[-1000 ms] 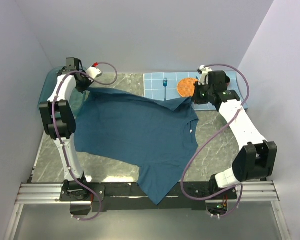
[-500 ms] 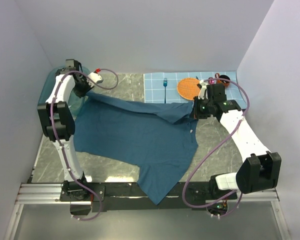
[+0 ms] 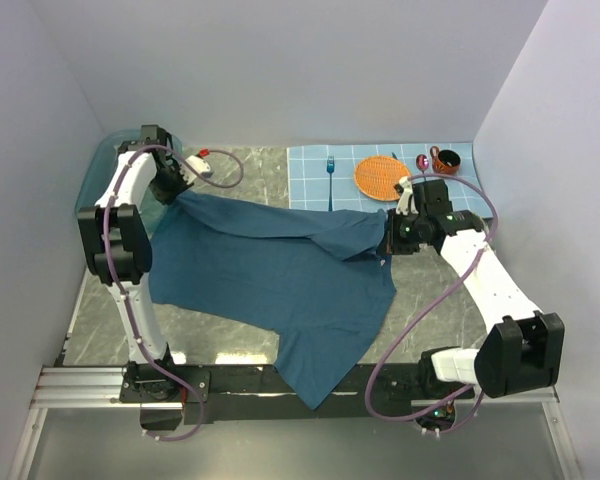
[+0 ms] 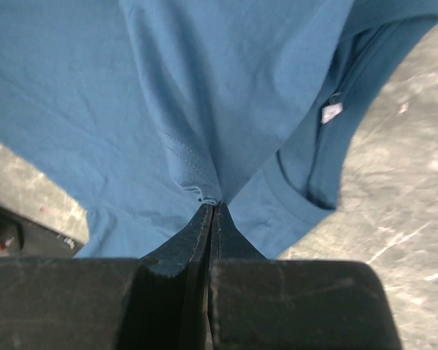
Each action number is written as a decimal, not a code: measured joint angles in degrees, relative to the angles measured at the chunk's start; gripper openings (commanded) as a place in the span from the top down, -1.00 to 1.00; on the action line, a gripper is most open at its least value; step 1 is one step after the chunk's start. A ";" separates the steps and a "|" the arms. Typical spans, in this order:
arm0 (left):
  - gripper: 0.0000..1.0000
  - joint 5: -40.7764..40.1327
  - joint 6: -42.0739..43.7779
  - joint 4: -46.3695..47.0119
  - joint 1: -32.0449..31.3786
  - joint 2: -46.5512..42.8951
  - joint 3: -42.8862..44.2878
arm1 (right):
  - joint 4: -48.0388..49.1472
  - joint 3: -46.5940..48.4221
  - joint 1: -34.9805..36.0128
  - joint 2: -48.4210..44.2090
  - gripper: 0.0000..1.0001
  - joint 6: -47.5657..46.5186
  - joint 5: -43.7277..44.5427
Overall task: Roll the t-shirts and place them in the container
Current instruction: Fold the T-shirt at the center of the board.
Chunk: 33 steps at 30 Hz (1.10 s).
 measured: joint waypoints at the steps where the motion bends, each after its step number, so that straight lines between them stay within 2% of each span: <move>1: 0.98 -0.31 -0.02 0.00 -0.11 0.00 0.00 | -0.28 -0.15 0.00 0.00 0.85 0.17 -0.70; 4: 0.94 -0.98 -0.09 -0.04 -0.11 -0.20 0.00 | -1.86 -0.20 0.02 0.00 0.30 0.48 -2.27; 5: 0.89 -1.18 -0.11 -0.07 -0.09 -0.26 0.00 | -2.58 -0.13 0.07 0.07 0.27 0.42 -2.95; 6: 0.79 -1.27 -0.11 -0.09 -0.09 -0.35 0.02 | -3.41 -0.02 0.13 0.20 0.25 0.28 -3.61; 7: 0.48 -1.40 -0.17 -0.09 -0.07 -0.39 0.04 | -4.44 0.35 0.13 0.42 0.16 -0.02 -4.04; 10: 0.21 -1.97 -0.81 -0.74 -0.04 -0.42 0.94 | -8.44 5.77 0.04 3.65 0.12 -1.16 -5.68; 13: 0.08 -2.05 -2.23 -1.44 -0.04 -0.57 2.75 | -8.98 14.53 -0.55 8.76 0.11 -2.58 -5.88; 17: 0.03 -1.55 -5.68 -1.31 -0.17 -3.96 2.93 | -6.69 24.81 -2.80 17.09 0.14 -5.73 -4.37; 21: 0.10 0.04 -9.51 0.09 -1.75 -13.20 -1.77 | -4.61 27.54 -3.65 24.59 0.15 -9.51 -1.55; 22: 0.29 0.52 -10.47 0.11 -2.82 -16.63 -4.35 | -4.22 27.54 -3.65 26.45 0.16 -10.29 -0.98; 24: 0.56 1.55 -12.07 0.79 -5.49 -22.12 -9.68 | -3.67 27.50 -3.65 30.36 0.16 -11.61 0.07; 25: 0.81 2.32 -12.74 0.98 -7.10 -24.65 -12.90 | -3.37 27.50 -3.65 31.98 0.16 -12.02 0.39; 27: 0.98 3.98 -14.05 1.64 -10.75 -28.26 -20.20 | -2.73 27.50 -3.65 34.34 0.15 -12.72 0.79; 29: 0.99 5.42 -15.56 2.05 -13.46 -28.79 -26.25 | -2.32 27.54 -3.65 35.91 0.13 -13.11 1.31; 33: 0.99 6.91 -19.12 2.69 -16.39 -24.33 -34.18 | -2.12 27.58 -3.65 37.35 0.10 -13.81 1.86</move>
